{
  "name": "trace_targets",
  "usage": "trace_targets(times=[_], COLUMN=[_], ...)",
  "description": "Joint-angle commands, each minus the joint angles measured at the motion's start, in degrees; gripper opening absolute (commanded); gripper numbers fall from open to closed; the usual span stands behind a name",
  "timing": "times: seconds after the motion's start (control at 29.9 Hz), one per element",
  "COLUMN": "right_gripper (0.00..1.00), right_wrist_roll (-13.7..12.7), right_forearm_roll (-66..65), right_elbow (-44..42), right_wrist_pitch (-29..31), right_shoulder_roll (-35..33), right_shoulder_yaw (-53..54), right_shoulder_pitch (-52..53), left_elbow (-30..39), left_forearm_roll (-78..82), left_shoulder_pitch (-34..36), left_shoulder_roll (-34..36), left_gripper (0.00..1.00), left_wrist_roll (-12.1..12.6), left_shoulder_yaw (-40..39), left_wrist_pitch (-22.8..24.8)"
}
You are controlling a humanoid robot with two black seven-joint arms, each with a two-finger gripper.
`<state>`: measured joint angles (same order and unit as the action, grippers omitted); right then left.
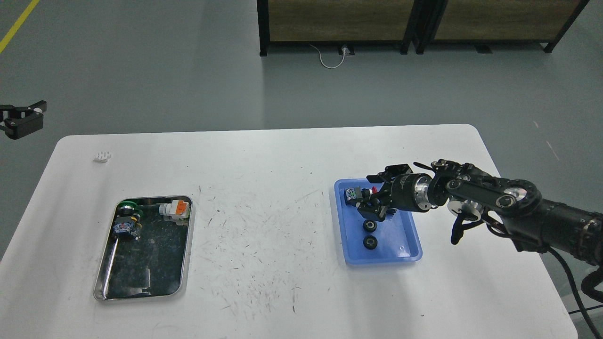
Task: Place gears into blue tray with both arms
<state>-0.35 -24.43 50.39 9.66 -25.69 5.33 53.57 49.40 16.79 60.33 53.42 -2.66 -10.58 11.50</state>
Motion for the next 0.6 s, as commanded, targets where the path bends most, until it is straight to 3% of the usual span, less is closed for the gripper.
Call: trace_targets(times=[0.0, 0.23, 0.43, 0.57], right_gripper=[0.96, 0.99, 0.99, 0.99], right_wrist_roll=[0.00, -0.09, -0.09, 0.08], right_forearm_roll=[0.35, 0.35, 0.44, 0.79], right_elbow=[-2.39, -9.08, -13.38, -18.21], right_wrist_pitch=[-1.31, -2.01, -5.52, -8.78], right_shoulder_roll=[0.21, -0.41, -1.72, -2.43], right_shoulder_yaw=[5.12, 18.56, 29.02, 33.60], right_shoulder_pitch=[2.67, 3.56, 3.64, 5.22], left_elbow=[-0.01, 0.78, 1.22, 2.36], left_forearm_roll=[0.00, -0.09, -0.18, -0.18], left_shoulder_pitch=[1.63, 3.83, 4.27, 4.27], left_shoulder_roll=[-0.07, -1.21, -4.72, -7.27], left_gripper=[0.98, 0.98, 0.98, 0.98], left_wrist_roll=[0.47, 0.46, 0.73, 4.06], left_shoulder_yaw=[-0.76, -10.06, -12.80, -16.13], left_wrist_pitch=[-0.51, -0.78, -1.92, -3.06])
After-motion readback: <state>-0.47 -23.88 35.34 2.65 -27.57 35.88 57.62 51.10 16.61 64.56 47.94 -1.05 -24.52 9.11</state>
